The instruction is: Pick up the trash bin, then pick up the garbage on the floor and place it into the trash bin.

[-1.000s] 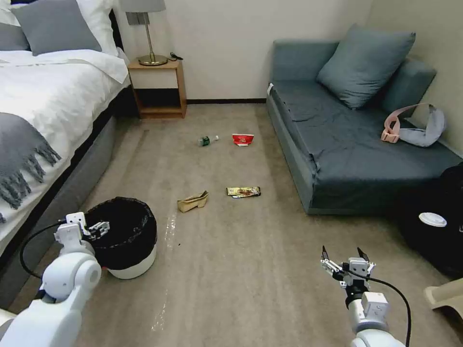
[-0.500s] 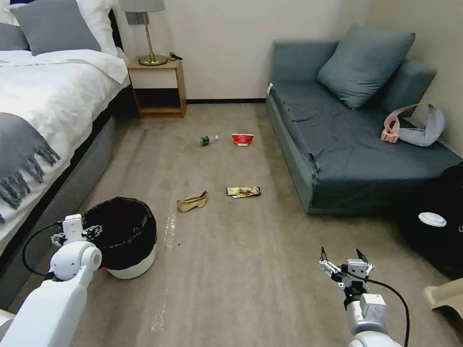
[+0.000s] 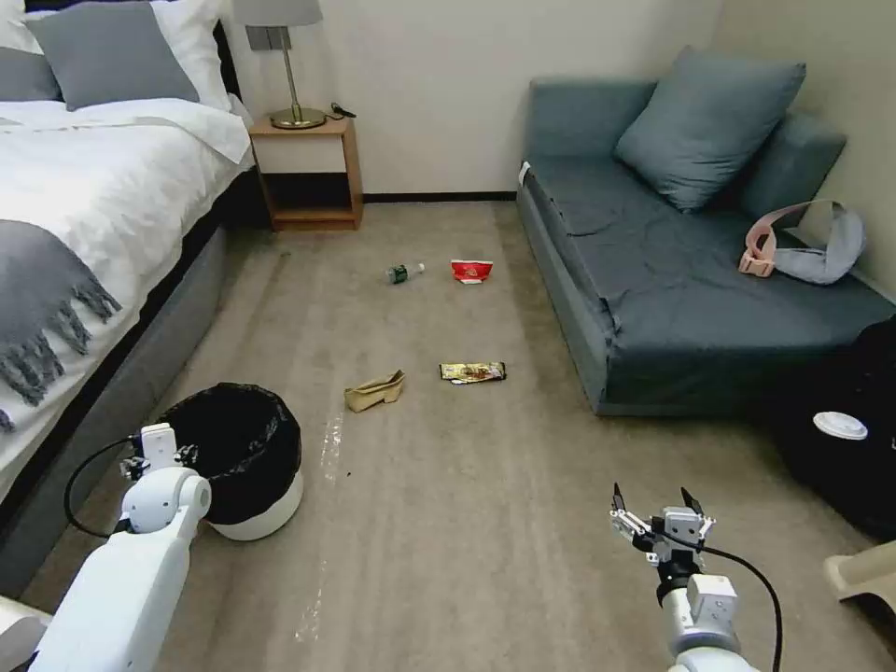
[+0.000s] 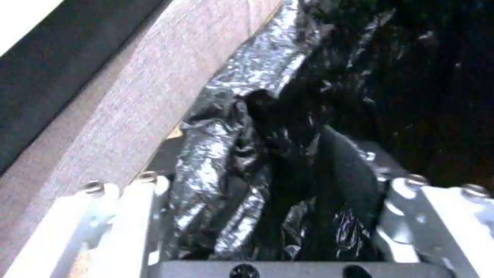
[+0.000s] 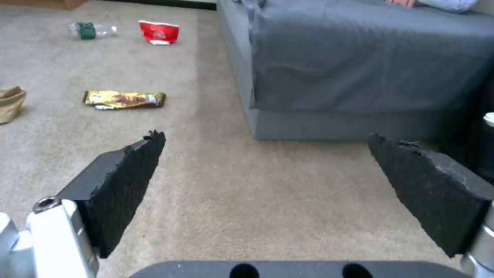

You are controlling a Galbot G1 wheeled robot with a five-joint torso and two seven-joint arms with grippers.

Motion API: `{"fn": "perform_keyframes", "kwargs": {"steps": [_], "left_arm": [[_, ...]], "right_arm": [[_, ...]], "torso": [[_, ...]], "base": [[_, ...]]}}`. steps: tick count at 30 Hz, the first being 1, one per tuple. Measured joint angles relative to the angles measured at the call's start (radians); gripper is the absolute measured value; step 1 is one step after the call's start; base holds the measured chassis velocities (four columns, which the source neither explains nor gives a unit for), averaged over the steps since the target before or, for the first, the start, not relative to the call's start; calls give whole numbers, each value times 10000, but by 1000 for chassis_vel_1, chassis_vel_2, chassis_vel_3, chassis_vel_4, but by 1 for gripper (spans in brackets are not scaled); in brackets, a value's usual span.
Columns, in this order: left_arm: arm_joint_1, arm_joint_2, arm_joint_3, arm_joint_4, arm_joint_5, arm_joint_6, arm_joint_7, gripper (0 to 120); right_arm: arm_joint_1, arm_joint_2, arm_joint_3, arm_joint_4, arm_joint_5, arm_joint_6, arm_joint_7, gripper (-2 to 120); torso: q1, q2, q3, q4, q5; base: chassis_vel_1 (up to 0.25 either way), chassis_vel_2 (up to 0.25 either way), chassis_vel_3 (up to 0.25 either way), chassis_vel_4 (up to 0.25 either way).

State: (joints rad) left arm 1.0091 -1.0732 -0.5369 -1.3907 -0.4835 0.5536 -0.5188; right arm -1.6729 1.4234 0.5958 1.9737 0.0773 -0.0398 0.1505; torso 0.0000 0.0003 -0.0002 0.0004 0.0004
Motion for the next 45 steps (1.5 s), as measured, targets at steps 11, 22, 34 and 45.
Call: {"fn": "perform_keyframes", "kwargs": {"steps": [11,22,34,45], "left_arm": [[1267,39,-541,-1597,346,-169,584,18],[2327,-262,-1094,-3206,424,-452,482,7],[3748,-878,-1533,-6078,1288,-557,264,4],[4017,-1037,-1413,-6297,1651,-808,211,4]], "right_arm": [[73,149,-308,-68,32,-244,135,100],[168,203,-461,-79,158,-405,362,100],[87,217,-99,-291,-614,1075,-106,100],[294,372,-142,-844,-1019,1787,-382,100]], "torso": [[0,-2,1,-4,-11],[0,-5,2,-7,-9],[0,-4,2,-6,-2],[0,-4,2,-4,-5]], "base": [[0,0,0,0],[0,0,0,0],[0,0,0,0],[0,0,0,0]]}}
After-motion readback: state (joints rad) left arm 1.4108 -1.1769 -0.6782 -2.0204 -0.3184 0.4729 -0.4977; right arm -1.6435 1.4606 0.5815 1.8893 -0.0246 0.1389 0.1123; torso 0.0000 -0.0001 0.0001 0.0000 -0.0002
